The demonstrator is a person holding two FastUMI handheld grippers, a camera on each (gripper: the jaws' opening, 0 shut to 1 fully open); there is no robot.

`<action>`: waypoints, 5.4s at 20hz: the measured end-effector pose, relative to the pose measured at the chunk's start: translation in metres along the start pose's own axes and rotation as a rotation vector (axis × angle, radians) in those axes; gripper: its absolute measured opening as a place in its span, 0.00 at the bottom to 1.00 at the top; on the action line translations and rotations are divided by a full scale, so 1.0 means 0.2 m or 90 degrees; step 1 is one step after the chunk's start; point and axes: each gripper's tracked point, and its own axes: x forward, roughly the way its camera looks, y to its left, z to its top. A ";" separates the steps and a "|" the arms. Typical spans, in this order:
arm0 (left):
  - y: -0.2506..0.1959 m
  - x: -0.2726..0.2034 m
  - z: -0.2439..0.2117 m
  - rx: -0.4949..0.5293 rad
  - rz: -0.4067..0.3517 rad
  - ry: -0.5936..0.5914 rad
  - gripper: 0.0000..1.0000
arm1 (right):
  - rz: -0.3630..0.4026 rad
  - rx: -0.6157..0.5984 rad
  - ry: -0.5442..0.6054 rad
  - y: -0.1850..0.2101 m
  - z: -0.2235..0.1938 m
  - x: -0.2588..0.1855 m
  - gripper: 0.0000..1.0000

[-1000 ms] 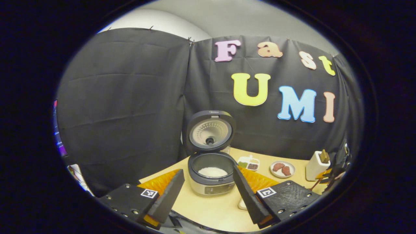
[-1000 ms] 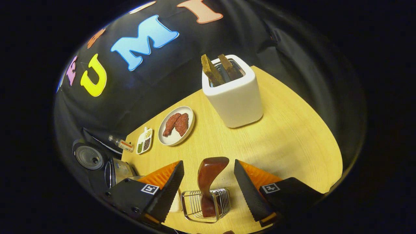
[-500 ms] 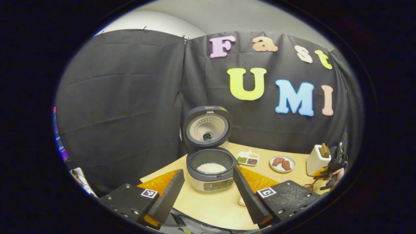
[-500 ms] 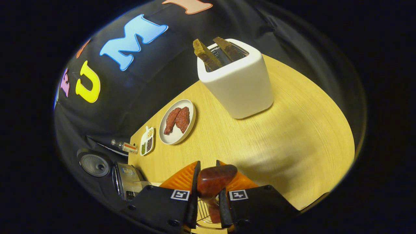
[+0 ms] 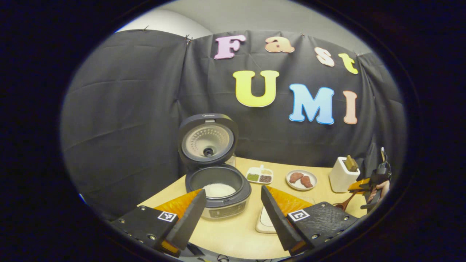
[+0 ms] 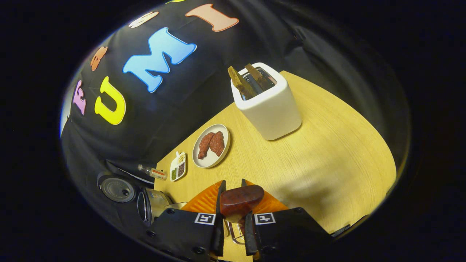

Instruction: Close the left gripper, press the button to open the rice cooker; take a wooden spoon from the chopstick holder with the right hand, scoop a spoonful of rice and pour it into the rice cooker, then put the wooden spoon back into the chopstick holder.

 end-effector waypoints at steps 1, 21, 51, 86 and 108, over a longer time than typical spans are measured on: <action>0.00 0.05 0.02 -0.002 -0.020 -0.001 0.95 | -0.004 0.004 -0.016 0.02 0.01 -0.05 0.24; 0.19 0.69 0.04 0.028 -0.283 -0.002 0.94 | -0.134 0.068 -0.236 0.25 -0.26 -0.71 0.24; 0.86 0.70 -0.07 0.005 -0.151 0.010 0.94 | -0.083 -0.227 0.004 0.90 -0.78 0.35 0.22; 0.80 0.51 -0.10 0.040 -0.142 -0.006 0.94 | -0.027 0.213 0.006 0.71 -0.66 0.10 0.24; 0.90 0.47 -0.21 0.005 -0.088 0.016 0.94 | 0.245 0.314 0.071 1.47 -0.27 -0.01 0.24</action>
